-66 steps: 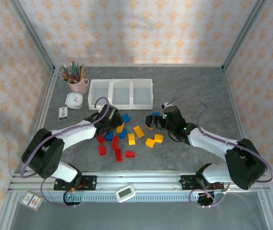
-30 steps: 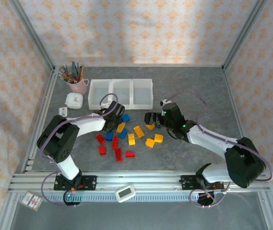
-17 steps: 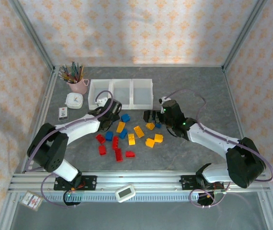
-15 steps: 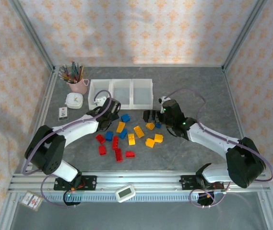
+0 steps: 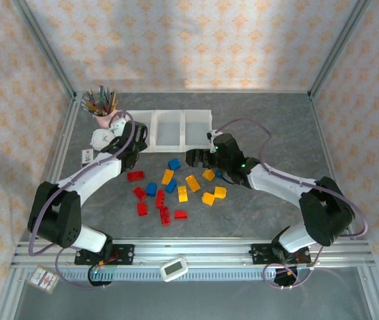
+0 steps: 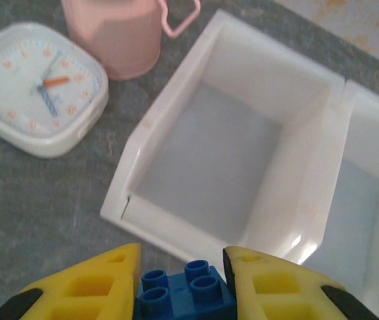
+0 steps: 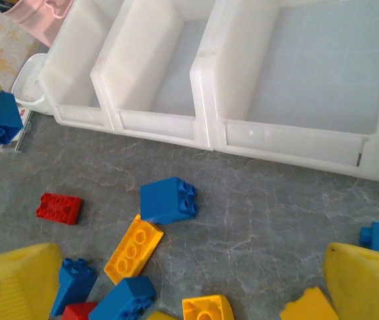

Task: Sort the legos into containers by color
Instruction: Place the lego in the container, then pick up the lego from the center of the table.

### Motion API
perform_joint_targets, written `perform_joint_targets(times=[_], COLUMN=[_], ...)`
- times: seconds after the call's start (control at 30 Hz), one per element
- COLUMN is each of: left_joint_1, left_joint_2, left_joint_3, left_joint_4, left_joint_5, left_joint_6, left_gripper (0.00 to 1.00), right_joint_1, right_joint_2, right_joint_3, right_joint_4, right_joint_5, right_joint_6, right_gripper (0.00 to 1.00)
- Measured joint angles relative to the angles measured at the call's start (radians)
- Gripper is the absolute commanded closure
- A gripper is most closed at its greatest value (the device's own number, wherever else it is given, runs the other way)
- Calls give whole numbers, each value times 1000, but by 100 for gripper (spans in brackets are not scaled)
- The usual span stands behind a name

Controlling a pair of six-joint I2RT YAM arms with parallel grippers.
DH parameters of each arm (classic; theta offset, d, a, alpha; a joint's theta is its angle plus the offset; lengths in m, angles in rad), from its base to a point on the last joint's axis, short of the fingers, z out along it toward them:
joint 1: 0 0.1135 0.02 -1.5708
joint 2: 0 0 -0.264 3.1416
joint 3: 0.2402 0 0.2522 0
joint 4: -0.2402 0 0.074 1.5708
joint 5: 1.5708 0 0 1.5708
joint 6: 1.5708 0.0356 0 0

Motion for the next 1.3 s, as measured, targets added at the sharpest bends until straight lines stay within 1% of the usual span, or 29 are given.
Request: perform_joint_targets(times=[0.2, 0.3, 0.33, 0.37, 0.4, 0.57, 0.67, 0.83, 0.93, 1.03, 1.3], left_joint_1=[43, 58, 63, 64, 66, 66, 66, 66, 66, 66, 52], left_joint_2=[141, 227, 256, 285, 309, 359, 359, 359, 344, 285, 69], left_joint_3=[122, 194, 222, 250, 275, 335, 339, 340, 334, 298, 122], left_joint_4=[37, 45, 43, 43, 43, 39, 39, 21, 8, 2, 1], left_joint_5=[-10, -10, -10, -13, -18, -25, -25, -23, -3, 32, 168], left_joint_6=[52, 83, 92, 103, 113, 150, 160, 164, 168, 174, 174], left_gripper=[73, 71, 69, 63, 55, 43, 39, 36, 34, 33, 31], right_joint_1=[0, 0, 0, 0, 0, 0, 0, 0, 0, 0, -5], right_joint_2=[81, 104, 113, 121, 128, 131, 131, 129, 111, 79, -18], right_joint_3=[76, 111, 122, 135, 145, 159, 160, 161, 161, 157, 81], right_joint_4=[16, 19, 19, 18, 18, 18, 16, -6, -26, -35, -74], right_joint_5=[4, 10, 12, 15, 18, 28, 34, 45, 51, 57, 62], right_joint_6=[16, 15, 15, 15, 15, 10, 3, -14, -22, -27, -29], right_gripper=[0, 0, 0, 0, 0, 0, 0, 0, 0, 0, 0])
